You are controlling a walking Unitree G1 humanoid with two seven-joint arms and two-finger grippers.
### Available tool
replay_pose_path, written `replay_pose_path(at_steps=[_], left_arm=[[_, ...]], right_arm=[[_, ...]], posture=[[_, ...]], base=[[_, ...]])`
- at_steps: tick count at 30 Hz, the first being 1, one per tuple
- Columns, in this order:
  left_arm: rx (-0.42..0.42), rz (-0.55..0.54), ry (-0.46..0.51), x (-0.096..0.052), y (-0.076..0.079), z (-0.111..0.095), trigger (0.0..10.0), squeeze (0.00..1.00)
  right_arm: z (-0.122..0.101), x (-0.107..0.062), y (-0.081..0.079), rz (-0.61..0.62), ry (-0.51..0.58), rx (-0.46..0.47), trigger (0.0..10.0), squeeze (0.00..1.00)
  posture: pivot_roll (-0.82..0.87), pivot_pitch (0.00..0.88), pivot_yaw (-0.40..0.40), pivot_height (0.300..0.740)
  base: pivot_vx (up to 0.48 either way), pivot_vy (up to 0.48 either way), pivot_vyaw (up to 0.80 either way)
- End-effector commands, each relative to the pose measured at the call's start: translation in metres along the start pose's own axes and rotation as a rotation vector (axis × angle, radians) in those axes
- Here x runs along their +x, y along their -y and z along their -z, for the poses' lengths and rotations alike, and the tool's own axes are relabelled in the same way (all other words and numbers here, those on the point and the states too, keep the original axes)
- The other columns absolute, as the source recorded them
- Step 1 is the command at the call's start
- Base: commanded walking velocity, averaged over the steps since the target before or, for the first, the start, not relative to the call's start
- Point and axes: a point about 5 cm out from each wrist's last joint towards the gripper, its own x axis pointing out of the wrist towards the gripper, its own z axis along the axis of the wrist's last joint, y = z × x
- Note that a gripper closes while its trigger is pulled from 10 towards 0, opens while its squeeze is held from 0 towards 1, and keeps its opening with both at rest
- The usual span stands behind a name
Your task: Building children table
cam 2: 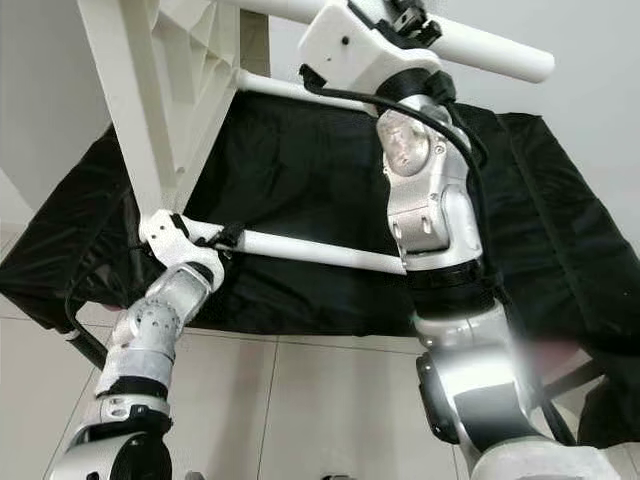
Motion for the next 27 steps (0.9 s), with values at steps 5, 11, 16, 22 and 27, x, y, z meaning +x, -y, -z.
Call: replay_pose_path(at_steps=[5,11,16,22,27], left_arm=[[-0.108,0.184,0.112,-0.004,0.059,-0.007,10.0,0.0],[-0.058,0.331,0.092,-0.013,0.101,0.016,10.0,0.0],[-0.017,0.373,0.098,-0.017,0.114,0.026,4.6,0.0],[0.135,0.457,0.315,-0.027,0.134,-0.002,0.0,0.0],[0.238,0.537,0.531,-0.045,0.15,-0.048,0.0,0.0]], right_arm=[[0.0,-0.004,0.018,0.089,-0.024,0.383,0.0,0.0],[0.004,0.0,0.032,0.118,-0.046,0.396,0.0,0.0],[0.006,0.003,0.037,0.13,-0.06,0.424,0.0,0.0],[0.017,0.004,0.052,0.192,-0.115,0.548,0.0,0.0],[0.037,-0.01,0.064,0.264,-0.152,0.573,0.0,0.0]], posture=[[-0.1,0.093,0.045,0.74],[-0.1,0.098,0.032,0.74],[-0.11,0.102,0.029,0.74],[-0.11,0.112,0.026,0.74],[-0.1,0.124,0.01,0.74]], base=[[0.0,0.0,0.0],[0.0,0.0,0.0],[0.0,0.0,0.0],[0.0,0.0,0.0],[0.0,0.0,0.0]])
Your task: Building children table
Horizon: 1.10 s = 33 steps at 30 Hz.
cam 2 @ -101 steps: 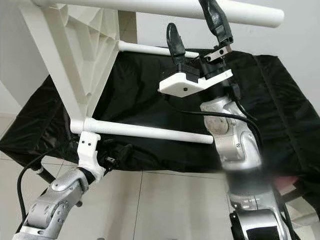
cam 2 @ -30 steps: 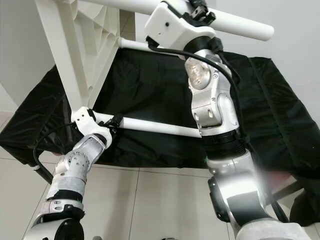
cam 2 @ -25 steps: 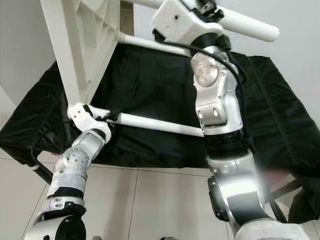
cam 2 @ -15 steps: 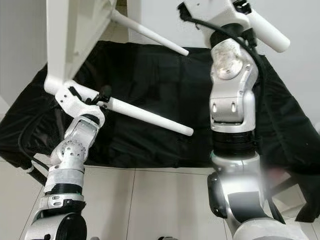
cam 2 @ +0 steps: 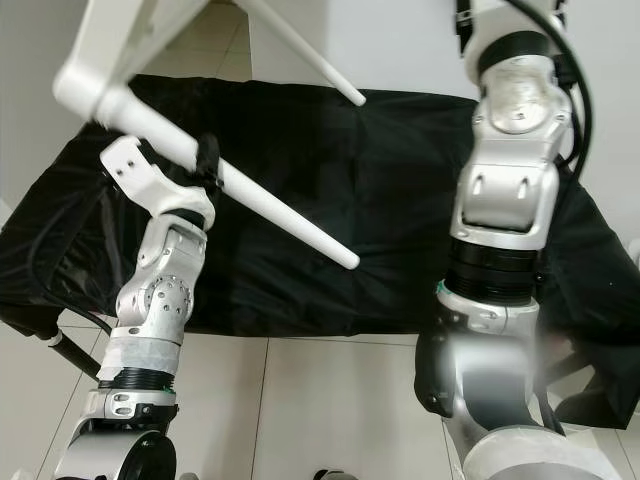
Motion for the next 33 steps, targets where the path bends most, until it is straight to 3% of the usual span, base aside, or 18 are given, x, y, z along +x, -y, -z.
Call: replay_pose_path(at_steps=[1,3,7,9,10,11,12,14,15,16,17,18,21,22,28,32,33], left_arm=[[-0.039,0.242,0.079,0.003,0.067,-0.016,0.0,0.0],[-0.003,0.286,0.174,0.007,0.074,-0.044,0.0,0.0],[-0.018,0.324,0.237,0.01,0.083,-0.067,0.0,0.0],[-0.031,0.395,0.284,0.011,0.098,-0.088,0.0,0.0],[-0.031,0.395,0.284,0.011,0.098,-0.088,0.0,0.0],[-0.056,0.422,0.287,0.01,0.103,-0.091,0.0,0.0],[-0.056,0.422,0.287,0.01,0.103,-0.091,0.0,0.0],[-0.053,0.471,0.235,0.007,0.109,-0.084,0.0,0.0],[-0.053,0.471,0.235,0.007,0.109,-0.084,0.0,0.0],[-0.025,0.495,0.184,0.005,0.112,-0.074,0.0,0.0],[-0.025,0.495,0.184,0.005,0.112,-0.074,0.0,0.0],[0.012,0.506,0.132,0.004,0.113,-0.063,10.0,0.0],[0.037,0.527,0.059,0.002,0.112,-0.047,10.0,0.0],[0.045,0.524,0.018,0.001,0.109,-0.039,10.0,1.0],[0.075,0.502,-0.041,0.001,0.101,-0.029,10.0,1.0],[0.147,0.496,-0.078,-0.001,0.09,-0.023,10.0,1.0],[0.159,0.494,-0.099,-0.004,0.085,-0.02,10.0,0.0]], right_arm=[[-0.003,-0.004,-0.009,-0.042,0.021,0.153,0.0,0.0],[0.014,-0.014,-0.001,-0.009,0.001,0.161,0.0,0.0],[0.04,-0.029,0.001,0.026,-0.059,0.188,0.0,0.0],[0.098,-0.064,-0.01,0.03,-0.232,0.248,0.0,0.0],[0.098,-0.064,-0.01,0.03,-0.232,0.248,0.0,0.0],[0.119,-0.079,-0.015,0.031,-0.311,0.254,0.0,0.0],[0.119,-0.079,-0.015,0.031,-0.311,0.254,0.0,0.0],[0.144,-0.097,-0.024,0.023,-0.38,0.329,0.0,0.0],[0.144,-0.097,-0.024,0.023,-0.38,0.329,0.0,0.0],[0.15,-0.101,-0.03,0.003,-0.389,0.38,2.2,0.0],[0.15,-0.101,-0.03,0.003,-0.389,0.38,2.2,0.0],[0.154,-0.104,-0.033,0.007,-0.398,0.392,10.0,0.0],[0.157,-0.105,-0.036,-0.004,-0.398,0.419,10.0,0.0],[0.157,-0.106,-0.036,0.003,-0.39,0.427,10.0,1.0],[0.158,-0.11,-0.033,0.045,-0.375,0.447,10.0,1.0],[0.163,-0.118,-0.035,0.058,-0.388,0.471,10.0,1.0],[0.164,-0.121,-0.035,0.067,-0.388,0.479,10.0,1.0]], posture=[[-0.1,0.124,0.01,0.74],[-0.09,0.13,0.001,0.74],[-0.09,0.131,-0.006,0.74],[-0.08,0.139,-0.007,0.74],[-0.08,0.139,-0.007,0.74],[-0.08,0.139,-0.007,0.74],[-0.08,0.139,-0.007,0.74],[-0.08,0.14,0.008,0.74],[-0.08,0.14,0.008,0.74],[-0.08,0.142,0.01,0.74],[-0.08,0.142,0.01,0.74],[-0.08,0.142,0.014,0.74],[-0.07,0.144,0.017,0.74],[-0.06,0.147,0.016,0.74],[-0.05,0.148,0.015,0.74],[-0.05,0.146,0.009,0.74],[-0.04,0.138,0.007,0.74]], base=[[0.0,0.0,0.0],[0.0,0.0,0.0],[0.0,0.0,0.0],[0.0,0.0,0.0],[0.0,0.0,0.0],[0.0,0.0,0.0],[0.0,0.0,0.0],[0.0,0.0,0.0],[0.0,0.0,0.0],[0.0,0.0,0.0],[0.0,0.0,0.0],[0.0,0.0,0.0],[0.0,0.0,0.0],[0.0,0.0,0.0],[0.0,0.0,0.0],[0.0,0.0,0.0],[0.0,0.0,0.0]])
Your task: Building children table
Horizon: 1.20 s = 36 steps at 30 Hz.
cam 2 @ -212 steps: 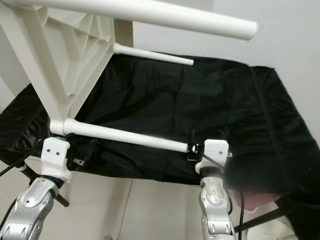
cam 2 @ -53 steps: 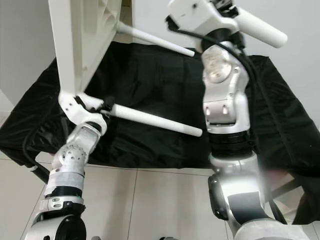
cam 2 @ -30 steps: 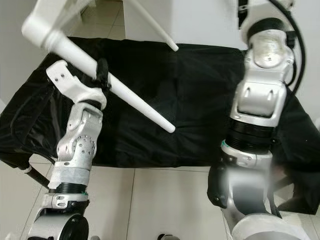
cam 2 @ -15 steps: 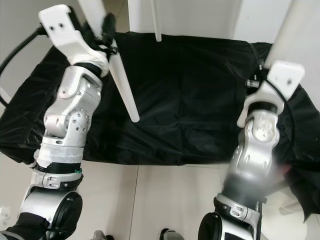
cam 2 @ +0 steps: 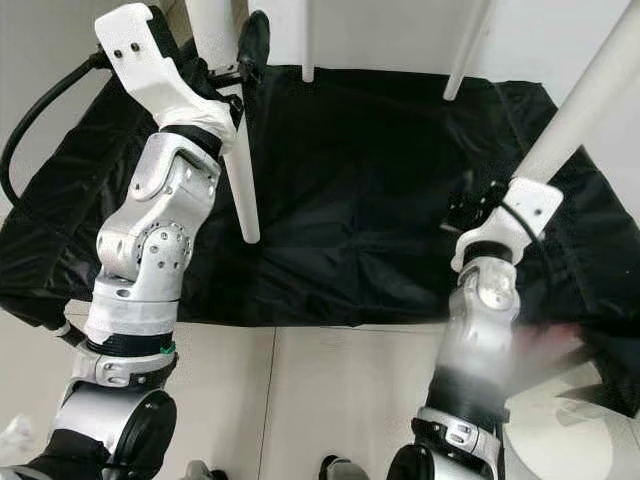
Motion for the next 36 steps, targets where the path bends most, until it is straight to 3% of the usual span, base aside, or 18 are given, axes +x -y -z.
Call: replay_pose_path(at_steps=[1,2,3,7,10,12,18,28,36], left_arm=[[0.003,0.185,-0.089,-0.007,0.015,0.017,10.0,0.0],[0.0,0.192,-0.11,-0.012,0.013,0.02,10.0,0.0],[0.003,0.211,-0.128,-0.018,0.012,0.023,10.0,0.0],[0.017,0.252,-0.167,-0.03,0.011,0.03,10.0,0.0],[0.084,0.268,-0.239,-0.051,-0.002,0.045,10.0,0.0],[0.084,0.268,-0.239,-0.051,-0.002,0.045,10.0,0.0],[0.148,0.208,-0.301,-0.072,-0.026,0.057,10.0,0.0],[0.139,0.172,-0.332,-0.092,-0.038,0.063,10.0,0.0],[0.151,0.203,-0.369,-0.126,-0.051,0.069,10.0,0.0]], right_arm=[[0.018,-0.008,-0.02,-0.075,-0.075,0.054,10.0,1.0],[0.02,-0.01,-0.019,-0.076,-0.068,0.059,10.0,1.0],[0.022,-0.012,-0.019,-0.076,-0.061,0.063,10.0,0.0],[0.025,-0.017,-0.017,-0.061,-0.052,0.048,10.0,0.0],[0.03,-0.026,-0.013,-0.034,-0.047,0.041,10.0,0.0],[0.03,-0.026,-0.013,-0.034,-0.047,0.041,10.0,0.0],[0.032,-0.038,-0.01,-0.015,-0.024,0.02,10.0,0.0],[0.033,-0.051,-0.001,0.061,-0.005,-0.026,10.0,0.0],[0.032,-0.075,0.003,0.09,0.023,-0.117,10.0,0.0]], posture=[[-0.04,0.138,0.007,0.74],[-0.04,0.135,0.005,0.74],[-0.03,0.13,0.0,0.74],[-0.03,0.126,-0.004,0.74],[-0.02,0.117,-0.009,0.74],[-0.02,0.117,-0.009,0.74],[-0.02,0.115,-0.003,0.74],[-0.03,0.121,0.015,0.74],[-0.04,0.127,0.03,0.74]], base=[[0.0,0.0,0.0],[0.0,0.0,0.0],[0.0,0.0,0.0],[0.0,0.0,0.0],[0.0,0.0,0.0],[0.0,0.0,0.0],[0.0,0.0,0.0],[0.0,0.0,0.0],[0.0,0.0,0.0]])
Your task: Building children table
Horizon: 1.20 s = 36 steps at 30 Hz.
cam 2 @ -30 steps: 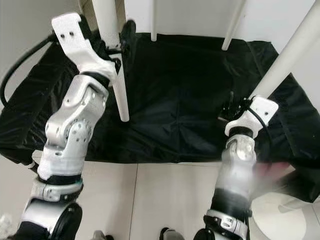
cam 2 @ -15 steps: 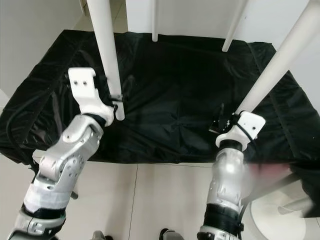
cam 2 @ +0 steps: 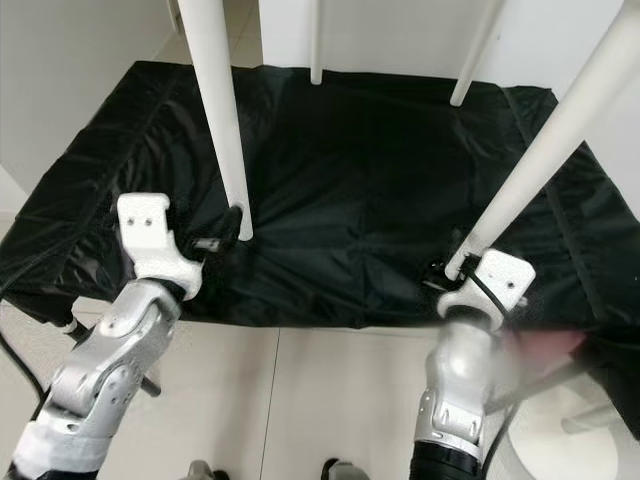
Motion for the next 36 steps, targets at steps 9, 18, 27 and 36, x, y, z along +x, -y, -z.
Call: replay_pose_path(at_steps=[9,18,27,36], left_arm=[[0.155,0.394,-0.017,-0.031,0.009,0.022,10.0,0.0],[0.213,0.446,-0.04,-0.047,0.007,0.031,10.0,0.0],[0.243,0.482,-0.039,-0.056,0.009,0.034,10.0,0.0],[0.255,0.507,-0.047,-0.066,0.002,0.039,10.0,0.0]], right_arm=[[0.01,-0.039,-0.026,-0.233,-0.026,-0.012,10.0,0.0],[0.017,-0.057,-0.042,-0.509,-0.049,-0.003,10.0,0.0],[0.022,-0.068,-0.052,-0.726,-0.076,0.014,10.0,0.0],[0.025,-0.08,-0.057,-0.841,-0.098,0.037,10.0,0.0]], posture=[[-0.04,0.129,0.027,0.74],[-0.03,0.129,0.025,0.74],[-0.02,0.13,0.021,0.74],[-0.01,0.131,0.017,0.74]], base=[[0.0,0.0,0.0],[0.0,0.0,0.0],[0.0,0.0,0.0],[0.0,0.0,0.0]])
